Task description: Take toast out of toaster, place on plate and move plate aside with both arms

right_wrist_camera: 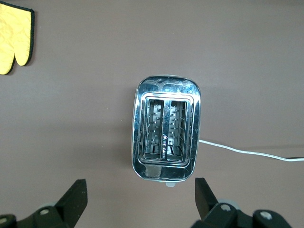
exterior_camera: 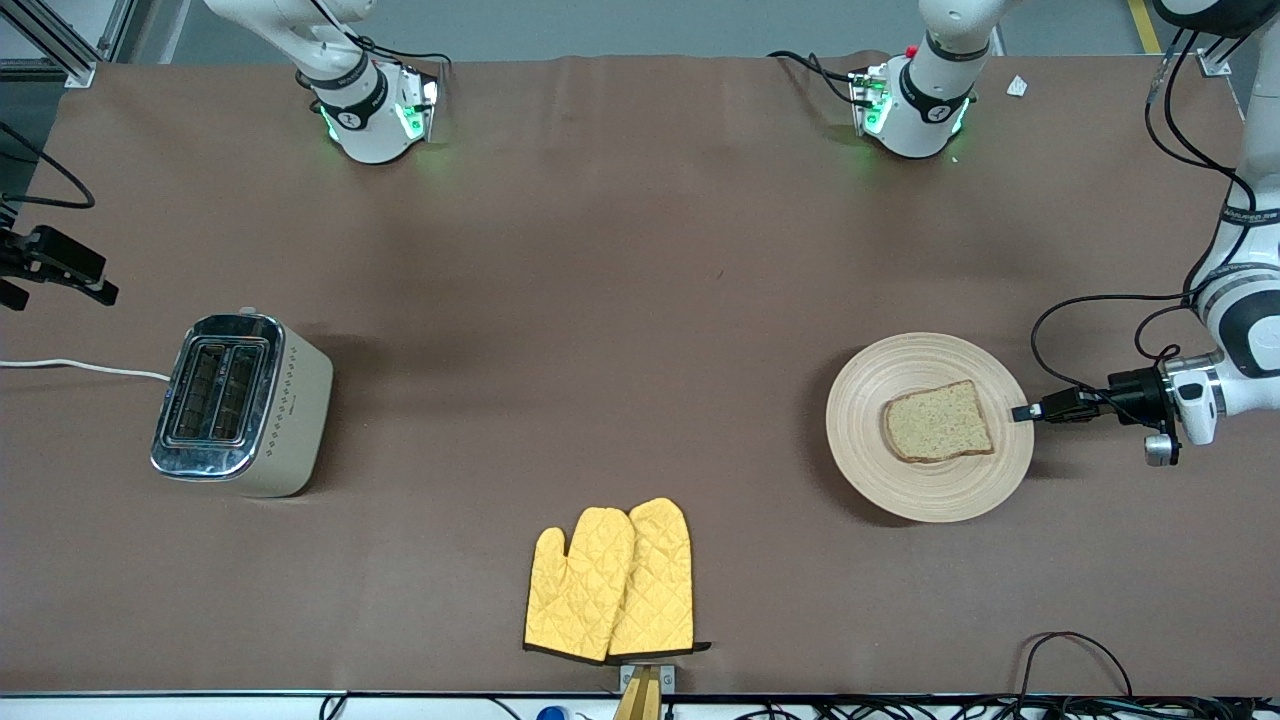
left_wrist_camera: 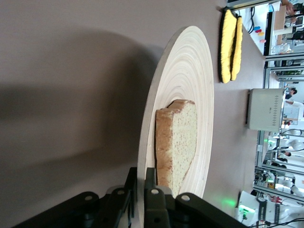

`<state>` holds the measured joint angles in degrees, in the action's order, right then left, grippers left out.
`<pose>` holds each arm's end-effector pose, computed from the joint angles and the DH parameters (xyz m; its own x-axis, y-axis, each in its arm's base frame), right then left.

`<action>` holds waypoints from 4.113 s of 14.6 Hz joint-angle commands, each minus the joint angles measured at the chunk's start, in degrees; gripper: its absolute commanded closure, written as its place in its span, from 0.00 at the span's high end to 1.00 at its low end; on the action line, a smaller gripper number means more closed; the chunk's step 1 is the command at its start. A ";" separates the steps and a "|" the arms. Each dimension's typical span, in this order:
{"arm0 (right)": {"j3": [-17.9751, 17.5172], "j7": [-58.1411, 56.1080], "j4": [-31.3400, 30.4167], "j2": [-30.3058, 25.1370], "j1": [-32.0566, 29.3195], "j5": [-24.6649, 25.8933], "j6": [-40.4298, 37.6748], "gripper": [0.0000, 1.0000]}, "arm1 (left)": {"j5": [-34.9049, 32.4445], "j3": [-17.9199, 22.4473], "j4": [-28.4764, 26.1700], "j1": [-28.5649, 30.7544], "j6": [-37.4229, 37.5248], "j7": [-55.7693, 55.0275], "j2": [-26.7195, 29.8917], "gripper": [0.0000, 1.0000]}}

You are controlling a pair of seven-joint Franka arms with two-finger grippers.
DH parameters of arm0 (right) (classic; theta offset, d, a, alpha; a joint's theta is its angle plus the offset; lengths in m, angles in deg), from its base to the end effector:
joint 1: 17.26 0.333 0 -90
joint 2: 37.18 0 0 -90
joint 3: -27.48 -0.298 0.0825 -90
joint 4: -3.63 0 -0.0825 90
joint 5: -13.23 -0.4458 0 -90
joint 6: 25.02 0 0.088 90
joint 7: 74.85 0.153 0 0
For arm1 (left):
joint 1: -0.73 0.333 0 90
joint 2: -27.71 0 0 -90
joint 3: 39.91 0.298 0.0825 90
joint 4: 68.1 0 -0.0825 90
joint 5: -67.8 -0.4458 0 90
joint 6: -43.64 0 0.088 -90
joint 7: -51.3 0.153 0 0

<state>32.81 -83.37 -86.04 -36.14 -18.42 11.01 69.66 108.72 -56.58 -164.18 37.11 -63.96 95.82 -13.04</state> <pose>0.6297 -0.0656 0.5600 0.9967 0.0326 0.0740 0.0346 -0.9991 -0.0264 0.6450 0.1491 0.1122 0.9997 0.0098 0.0231 -0.0128 -0.5905 0.8069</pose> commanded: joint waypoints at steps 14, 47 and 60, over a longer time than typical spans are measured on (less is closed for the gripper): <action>-1.28 -0.62 -2.00 -1.65 -0.25 1.16 1.21 1.00 | -14.96 -3.36 10.73 -2.27 1.78 -13.10 2.76 1.00; -1.28 -0.62 -0.68 -1.12 -3.23 2.04 2.09 1.00 | -43.89 9.99 4.06 -41.47 22.70 -57.09 45.23 1.00; -1.37 -0.01 -1.03 -1.83 -1.39 2.04 -1.16 1.00 | -43.56 9.99 5.45 -41.39 21.64 -56.30 44.36 1.00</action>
<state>31.62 -83.78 -86.03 -36.42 -19.94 12.37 68.85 64.71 -46.83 -160.24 -4.59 -42.14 38.68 32.14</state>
